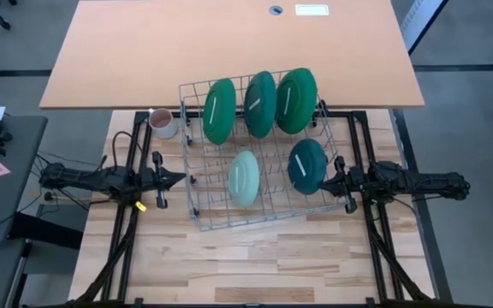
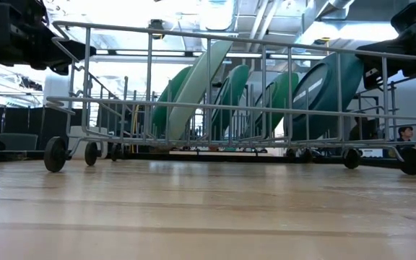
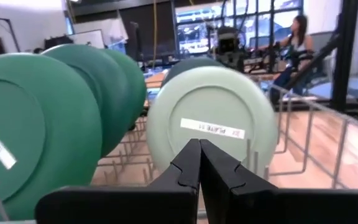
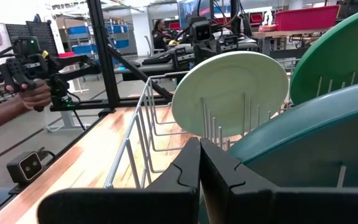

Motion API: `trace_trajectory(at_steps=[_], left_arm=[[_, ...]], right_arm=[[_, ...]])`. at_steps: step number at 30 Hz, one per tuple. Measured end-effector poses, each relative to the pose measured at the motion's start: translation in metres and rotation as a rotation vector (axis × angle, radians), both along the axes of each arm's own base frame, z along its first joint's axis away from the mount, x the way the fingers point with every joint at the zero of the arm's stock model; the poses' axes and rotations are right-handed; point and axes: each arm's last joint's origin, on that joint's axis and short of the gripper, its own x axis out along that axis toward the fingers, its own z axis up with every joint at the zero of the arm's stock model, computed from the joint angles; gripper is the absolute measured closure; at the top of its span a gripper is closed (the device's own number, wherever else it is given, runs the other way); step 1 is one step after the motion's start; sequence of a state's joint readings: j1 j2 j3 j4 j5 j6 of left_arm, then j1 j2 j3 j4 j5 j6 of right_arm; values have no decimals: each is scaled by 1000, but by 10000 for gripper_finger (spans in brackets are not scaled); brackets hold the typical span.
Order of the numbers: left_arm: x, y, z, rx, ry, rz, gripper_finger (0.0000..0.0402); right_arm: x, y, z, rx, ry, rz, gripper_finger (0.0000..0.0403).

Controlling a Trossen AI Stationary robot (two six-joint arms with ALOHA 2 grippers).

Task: Sort dishes
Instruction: Return to Home Position

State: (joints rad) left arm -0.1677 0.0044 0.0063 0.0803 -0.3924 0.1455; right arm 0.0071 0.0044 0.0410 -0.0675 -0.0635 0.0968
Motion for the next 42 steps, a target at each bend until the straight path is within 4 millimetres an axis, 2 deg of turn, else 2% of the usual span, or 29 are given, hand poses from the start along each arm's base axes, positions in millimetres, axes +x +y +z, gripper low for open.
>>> trace_trajectory(at_steps=[13, 19, 25, 33, 42], left_arm=[[0, 9, 0, 16, 4, 56, 401], [1, 13, -2, -36, 12, -13, 401], [1, 19, -3, -51, 12, 32, 401], [5, 20, -9, -118, 75, -12, 401], [4, 20, -9, -108, 75, -27, 401]], right_arm=[[0, 0, 0, 0, 1, 0, 388], [0, 0, 0, 0, 2, 0, 388], [0, 0, 0, 0, 2, 0, 388], [0, 0, 0, 0, 2, 0, 388], [0, 0, 0, 0, 2, 0, 388]])
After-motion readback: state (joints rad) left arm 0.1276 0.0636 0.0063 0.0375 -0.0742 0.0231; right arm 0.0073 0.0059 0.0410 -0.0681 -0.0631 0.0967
